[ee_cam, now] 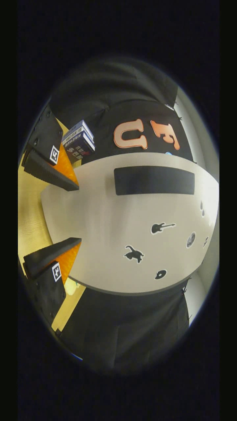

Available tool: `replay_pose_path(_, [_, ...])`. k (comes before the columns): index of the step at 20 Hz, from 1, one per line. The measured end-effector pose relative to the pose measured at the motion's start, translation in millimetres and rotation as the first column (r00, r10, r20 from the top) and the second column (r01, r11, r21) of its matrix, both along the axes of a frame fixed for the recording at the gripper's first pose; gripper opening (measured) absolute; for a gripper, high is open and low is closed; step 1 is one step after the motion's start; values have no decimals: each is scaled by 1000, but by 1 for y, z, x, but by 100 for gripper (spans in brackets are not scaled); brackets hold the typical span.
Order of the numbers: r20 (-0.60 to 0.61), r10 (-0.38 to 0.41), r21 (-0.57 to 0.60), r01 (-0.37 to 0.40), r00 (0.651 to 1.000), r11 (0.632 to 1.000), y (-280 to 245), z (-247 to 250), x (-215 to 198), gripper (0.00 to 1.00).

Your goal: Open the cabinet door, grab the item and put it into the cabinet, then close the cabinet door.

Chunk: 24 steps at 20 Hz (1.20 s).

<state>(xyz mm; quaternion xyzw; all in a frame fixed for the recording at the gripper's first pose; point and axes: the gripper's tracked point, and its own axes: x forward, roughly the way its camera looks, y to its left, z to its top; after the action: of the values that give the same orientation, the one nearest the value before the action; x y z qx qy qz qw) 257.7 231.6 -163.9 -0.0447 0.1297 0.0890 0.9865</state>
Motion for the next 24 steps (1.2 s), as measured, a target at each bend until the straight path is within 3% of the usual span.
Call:
replay_pose_path(5, [2, -55, 71, 55, 998, 996, -44, 43, -59, 95])
replay_pose_path(11, [96, -103, 73, 96, 990, 993, -79, 101, -115, 98])
replay_pose_path(16, [149, -140, 52, 134, 979, 990, -99, 129, -142, 98])
replay_pose_path(24, [171, -134, 40, 129, 976, 991, -98, 138, -160, 98])
